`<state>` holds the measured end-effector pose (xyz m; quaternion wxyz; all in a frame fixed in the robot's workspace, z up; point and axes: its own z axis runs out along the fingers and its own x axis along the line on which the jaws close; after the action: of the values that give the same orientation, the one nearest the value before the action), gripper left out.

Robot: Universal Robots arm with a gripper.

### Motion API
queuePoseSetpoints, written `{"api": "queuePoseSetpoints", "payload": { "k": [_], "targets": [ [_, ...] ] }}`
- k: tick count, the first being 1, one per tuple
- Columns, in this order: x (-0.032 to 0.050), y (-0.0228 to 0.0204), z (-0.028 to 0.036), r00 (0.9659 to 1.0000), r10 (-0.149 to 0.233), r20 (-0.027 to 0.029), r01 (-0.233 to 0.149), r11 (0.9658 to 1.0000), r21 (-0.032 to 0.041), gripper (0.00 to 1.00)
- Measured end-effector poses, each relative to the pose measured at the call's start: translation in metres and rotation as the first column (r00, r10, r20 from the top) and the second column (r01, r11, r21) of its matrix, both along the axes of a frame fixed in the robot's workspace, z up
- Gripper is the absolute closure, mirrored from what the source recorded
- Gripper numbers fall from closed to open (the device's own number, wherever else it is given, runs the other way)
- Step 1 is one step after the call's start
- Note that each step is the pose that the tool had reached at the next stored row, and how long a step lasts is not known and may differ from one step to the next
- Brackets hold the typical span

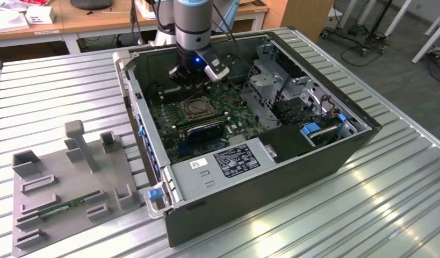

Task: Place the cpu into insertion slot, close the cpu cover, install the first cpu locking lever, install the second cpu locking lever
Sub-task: 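Install the first cpu locking lever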

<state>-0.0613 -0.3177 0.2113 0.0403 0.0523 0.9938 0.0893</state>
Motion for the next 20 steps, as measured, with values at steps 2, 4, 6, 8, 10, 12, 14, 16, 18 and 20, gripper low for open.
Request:
{"api": "queuePoseSetpoints", "payload": {
  "k": [2,4,6,8,10,12,14,16,18,20],
  "targets": [
    [0.0008,0.0000,-0.0013,1.0000,0.000,0.0000,0.000,1.0000,-0.0009,0.89],
    [0.0016,0.0000,-0.0024,1.0000,0.000,0.0000,0.000,1.0000,-0.0017,0.89],
    [0.0022,0.0000,-0.0035,1.0000,0.000,0.0000,0.000,1.0000,-0.0027,0.89],
    [0.0027,0.0000,-0.0045,1.0000,0.000,0.0000,0.000,1.0000,-0.0036,0.89],
    [0.0033,0.0000,-0.0056,1.0000,0.000,0.0000,0.000,1.0000,-0.0044,0.89],
    [0.0034,0.0000,-0.0063,1.0000,0.000,-0.0001,0.000,1.0000,-0.0054,0.89],
    [0.0035,0.0000,-0.0066,1.0000,0.000,-0.0002,0.000,1.0000,-0.0056,0.89],
    [0.0036,0.0001,-0.0070,1.0000,0.000,0.0000,0.000,1.0000,-0.0054,0.89],
    [0.0036,0.0003,-0.0073,1.0000,0.000,0.0000,0.000,1.0000,-0.0054,0.89],
    [0.0035,0.0006,-0.0076,1.0000,0.000,0.0001,0.000,1.0000,-0.0052,0.89]
  ]
}}
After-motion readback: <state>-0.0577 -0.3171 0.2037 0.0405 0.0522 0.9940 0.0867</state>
